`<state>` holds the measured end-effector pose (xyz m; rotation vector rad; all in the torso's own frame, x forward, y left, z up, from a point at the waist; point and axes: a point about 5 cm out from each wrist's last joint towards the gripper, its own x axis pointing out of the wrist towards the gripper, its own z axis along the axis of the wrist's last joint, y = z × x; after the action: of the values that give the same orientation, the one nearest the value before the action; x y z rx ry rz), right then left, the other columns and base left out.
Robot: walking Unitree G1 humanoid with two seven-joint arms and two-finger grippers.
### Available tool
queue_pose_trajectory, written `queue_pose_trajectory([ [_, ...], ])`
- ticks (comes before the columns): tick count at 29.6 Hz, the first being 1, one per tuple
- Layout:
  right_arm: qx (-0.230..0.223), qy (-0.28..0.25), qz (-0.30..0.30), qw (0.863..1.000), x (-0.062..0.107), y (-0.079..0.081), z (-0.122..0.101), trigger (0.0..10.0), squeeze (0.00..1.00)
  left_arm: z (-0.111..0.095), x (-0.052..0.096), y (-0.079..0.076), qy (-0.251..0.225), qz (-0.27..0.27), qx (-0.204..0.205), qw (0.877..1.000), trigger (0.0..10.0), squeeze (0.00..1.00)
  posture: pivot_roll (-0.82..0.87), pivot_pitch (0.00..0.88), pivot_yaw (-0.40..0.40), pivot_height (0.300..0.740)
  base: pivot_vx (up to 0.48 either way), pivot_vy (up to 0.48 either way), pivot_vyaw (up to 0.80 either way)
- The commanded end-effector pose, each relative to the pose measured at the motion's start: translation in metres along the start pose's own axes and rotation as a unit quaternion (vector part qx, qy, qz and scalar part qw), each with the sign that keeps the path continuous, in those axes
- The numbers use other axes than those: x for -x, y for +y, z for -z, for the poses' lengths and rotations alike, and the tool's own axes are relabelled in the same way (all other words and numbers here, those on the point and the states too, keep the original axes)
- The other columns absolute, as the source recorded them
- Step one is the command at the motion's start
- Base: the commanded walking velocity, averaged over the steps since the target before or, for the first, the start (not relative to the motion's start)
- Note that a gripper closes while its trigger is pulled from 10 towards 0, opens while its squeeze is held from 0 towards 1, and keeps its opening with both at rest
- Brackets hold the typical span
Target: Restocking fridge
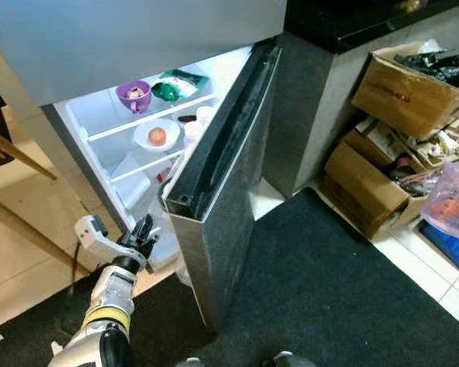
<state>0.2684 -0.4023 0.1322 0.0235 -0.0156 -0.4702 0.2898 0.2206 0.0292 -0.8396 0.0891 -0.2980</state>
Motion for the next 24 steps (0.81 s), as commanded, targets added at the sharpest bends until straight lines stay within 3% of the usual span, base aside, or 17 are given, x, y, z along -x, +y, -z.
queue_pose_trajectory([
  [1, 0.007, -0.015, -0.006, 1.0, -0.003, 0.002, -0.007, 10.0, 0.0, 0.042, -0.007, -0.022, 0.089, 0.08, 0.029, 0.992, 10.0, 0.0, -0.02, 0.086, -0.032, 0.74, 0.0, 0.0, 0.0],
  [3, 0.007, -0.016, -0.007, 1.0, -0.003, 0.003, -0.007, 10.0, 0.0, 0.05, -0.006, -0.026, 0.105, 0.095, 0.035, 0.989, 10.0, 0.0, -0.02, 0.086, -0.032, 0.74, 0.0, 0.0, 0.0],
  [6, 0.008, -0.017, -0.008, 1.0, -0.003, 0.003, -0.008, 10.0, 0.0, 0.077, -0.002, -0.041, 0.162, 0.163, 0.073, 0.97, 10.0, 0.0, -0.02, 0.086, -0.032, 0.74, 0.0, 0.0, 0.0],
  [9, 0.009, -0.018, -0.008, 1.0, -0.003, 0.003, -0.008, 10.0, 0.0, 0.081, -0.001, -0.043, 0.171, 0.173, 0.08, 0.967, 10.0, 0.0, -0.02, 0.086, -0.032, 0.74, 0.0, 0.0, 0.0],
  [11, 0.01, -0.019, -0.009, 1.0, -0.004, 0.003, -0.01, 10.0, 0.0, 0.096, 0.007, -0.053, 0.219, 0.22, 0.099, 0.945, 10.0, 0.0, -0.02, 0.085, -0.034, 0.74, 0.0, 0.0, 0.0],
  [13, 0.01, -0.021, -0.009, 1.0, -0.005, 0.003, -0.011, 10.0, 0.0, 0.105, 0.013, -0.055, 0.248, 0.231, 0.101, 0.935, 10.0, 0.0, -0.02, 0.085, -0.033, 0.74, 0.0, 0.0, 0.0],
  [18, 0.01, -0.022, -0.01, 1.0, -0.005, 0.004, -0.011, 10.0, 0.0, 0.102, 0.017, -0.041, 0.244, 0.175, 0.075, 0.951, 10.0, 0.0, -0.02, 0.085, -0.033, 0.74, 0.0, 0.0, 0.0],
  [19, 0.008, -0.023, -0.011, 1.0, -0.005, 0.004, -0.011, 10.0, 0.0, 0.095, 0.023, -0.025, 0.231, 0.103, 0.047, 0.966, 10.0, 0.0, -0.02, 0.085, -0.033, 0.74, 0.0, 0.0, 0.0],
  [20, 0.008, -0.023, -0.011, 1.0, -0.005, 0.004, -0.011, 10.0, 0.0, 0.095, 0.023, -0.025, 0.231, 0.103, 0.047, 0.966, 10.0, 0.0, -0.02, 0.085, -0.033, 0.74, 0.0, 0.0, 0.0],
  [22, 0.005, -0.024, -0.017, 1.0, -0.005, 0.006, -0.01, 10.0, 0.0, 0.09, 0.031, -0.009, 0.219, 0.03, 0.017, 0.975, 10.0, 0.0, -0.01, 0.081, -0.029, 0.74, 0.0, 0.0, 0.0],
  [24, -0.012, -0.032, -0.077, 0.996, -0.004, 0.02, -0.008, 10.0, 0.0, 0.085, 0.049, 0.013, 0.212, -0.078, -0.026, 0.974, 10.0, 0.0, -0.01, 0.079, -0.028, 0.74, 0.0, 0.0, 0.0],
])
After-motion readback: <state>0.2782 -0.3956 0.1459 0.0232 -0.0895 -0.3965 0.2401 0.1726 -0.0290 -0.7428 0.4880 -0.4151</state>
